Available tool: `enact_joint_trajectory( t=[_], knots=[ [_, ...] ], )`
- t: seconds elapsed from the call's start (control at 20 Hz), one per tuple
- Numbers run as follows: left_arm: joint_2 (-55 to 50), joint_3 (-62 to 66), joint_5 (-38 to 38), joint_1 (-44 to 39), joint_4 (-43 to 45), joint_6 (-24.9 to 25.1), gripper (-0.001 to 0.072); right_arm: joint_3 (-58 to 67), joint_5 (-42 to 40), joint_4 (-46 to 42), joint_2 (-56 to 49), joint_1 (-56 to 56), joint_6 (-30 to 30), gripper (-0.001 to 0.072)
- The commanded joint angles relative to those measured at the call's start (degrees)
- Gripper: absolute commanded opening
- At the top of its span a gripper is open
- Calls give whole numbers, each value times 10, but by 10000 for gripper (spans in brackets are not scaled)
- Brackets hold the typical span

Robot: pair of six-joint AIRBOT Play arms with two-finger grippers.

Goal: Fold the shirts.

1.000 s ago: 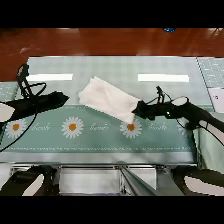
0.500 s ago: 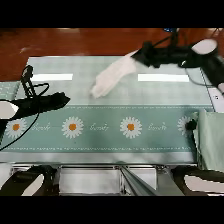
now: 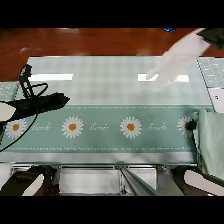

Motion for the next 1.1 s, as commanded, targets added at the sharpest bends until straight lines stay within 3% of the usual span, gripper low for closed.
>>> enact_joint_trajectory(
  t=[0.0,0.1,0.25,0.55,0.75,0.8,0.85,0.9,1.05],
  knots=[
    [5,0,-1,0,-2,10,29,5,134,-138,63,-103,59,22],
    [4,0,0,0,-2,52,29,-2,210,-218,94,-144,59,22],
    [2,0,11,0,-2,56,29,-53,277,-315,153,-210,39,22],
    [2,0,11,0,-2,55,29,-211,277,-473,282,-411,-16,23],
    [2,0,11,0,-2,55,29,-360,277,-476,327,-480,-24,24],
    [2,0,11,0,-2,55,29,-399,277,-499,337,-480,-29,48],
    [2,0,11,0,-2,55,29,-435,277,-521,341,-480,-24,266],
    [2,0,12,0,-2,56,29,-463,269,-523,341,-479,-27,411],
    [-12,3,11,4,-2,53,29,-454,194,-466,316,-479,-20,405]
  ],
)
